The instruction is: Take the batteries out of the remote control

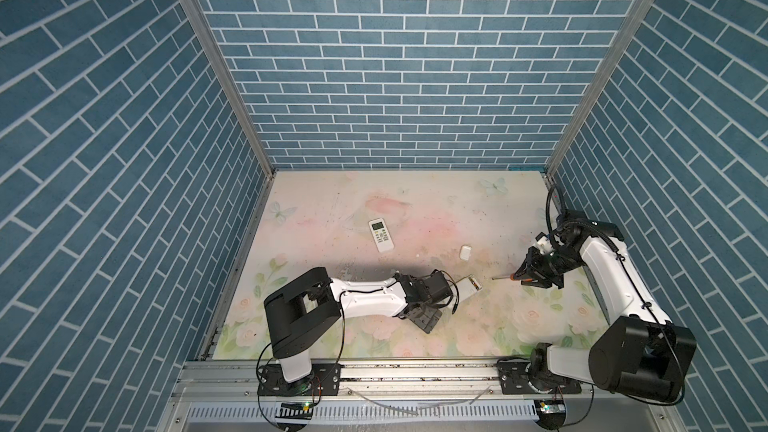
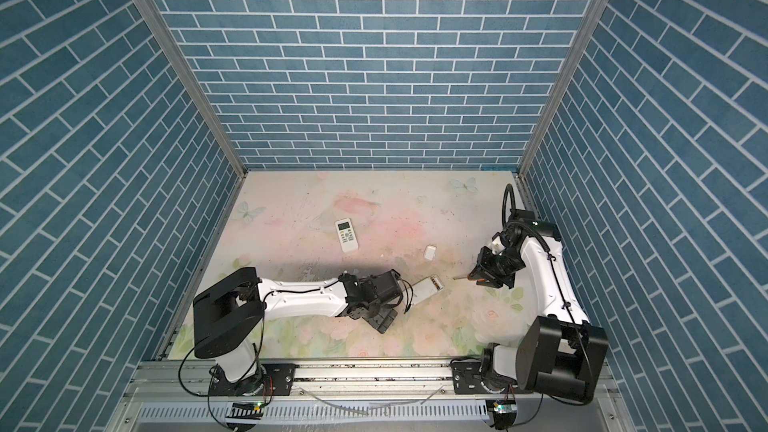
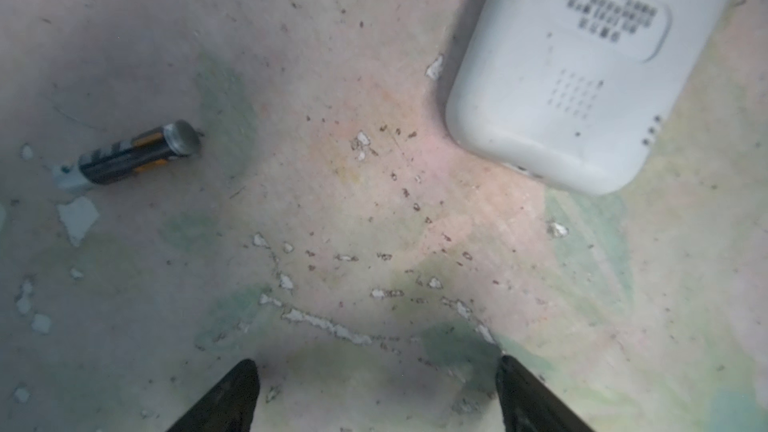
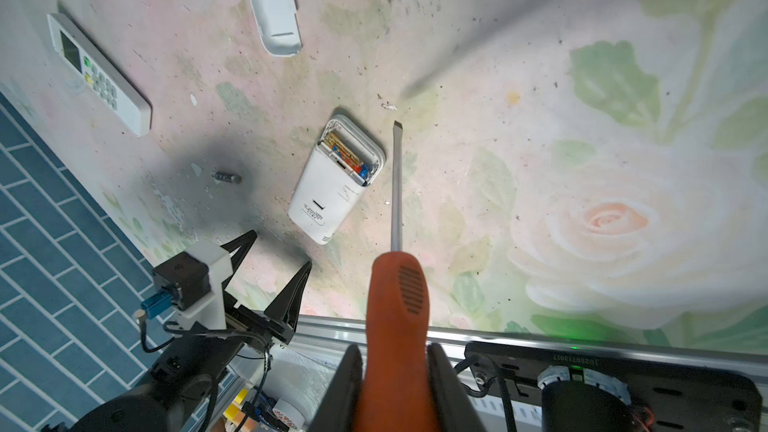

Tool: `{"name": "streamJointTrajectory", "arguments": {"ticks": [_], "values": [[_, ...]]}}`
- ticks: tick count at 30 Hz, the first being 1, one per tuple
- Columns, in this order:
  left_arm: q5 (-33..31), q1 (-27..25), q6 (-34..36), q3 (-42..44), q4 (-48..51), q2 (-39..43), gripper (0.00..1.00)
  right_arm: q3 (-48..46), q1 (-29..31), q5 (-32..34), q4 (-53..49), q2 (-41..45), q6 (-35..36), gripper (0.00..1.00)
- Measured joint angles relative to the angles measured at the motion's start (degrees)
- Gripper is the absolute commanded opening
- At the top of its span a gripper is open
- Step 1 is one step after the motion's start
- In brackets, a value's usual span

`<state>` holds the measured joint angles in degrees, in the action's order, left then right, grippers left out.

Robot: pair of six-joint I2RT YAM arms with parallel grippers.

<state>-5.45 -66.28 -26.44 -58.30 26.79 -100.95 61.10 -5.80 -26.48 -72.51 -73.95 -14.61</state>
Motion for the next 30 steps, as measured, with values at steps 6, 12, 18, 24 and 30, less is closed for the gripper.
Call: {"name": "streamJointTrajectory", "arguments": {"ticks": [6,12,18,24,30], "values": [[-0.46,-0.83,-2.75,0.39,-0.9,0.13,0.9,-2.78,3.48,0.39,2.29,0.09,-0.61,0.0],[-0.87,-3.32,-4.66,0.46,-0.94,0.24,0.9,-2.73,3.93,0.66,4.07,-0.09,-1.07,0.0],[-1.33,-4.52,-6.29,-0.87,-1.03,-0.87,0.9,-2.16,3.98,0.37,3.93,-1.05,-1.05,0.0],[-2.08,-4.52,-7.67,-2.16,-3.45,-2.32,0.9,-2.1,5.18,0.28,4.35,-1.27,-1.33,0.0],[-2.01,-4.79,-8.31,-2.8,-6.36,-3.15,0.9,-2.23,6.69,-0.13,5.25,-1.29,-3.63,0.0]]}}
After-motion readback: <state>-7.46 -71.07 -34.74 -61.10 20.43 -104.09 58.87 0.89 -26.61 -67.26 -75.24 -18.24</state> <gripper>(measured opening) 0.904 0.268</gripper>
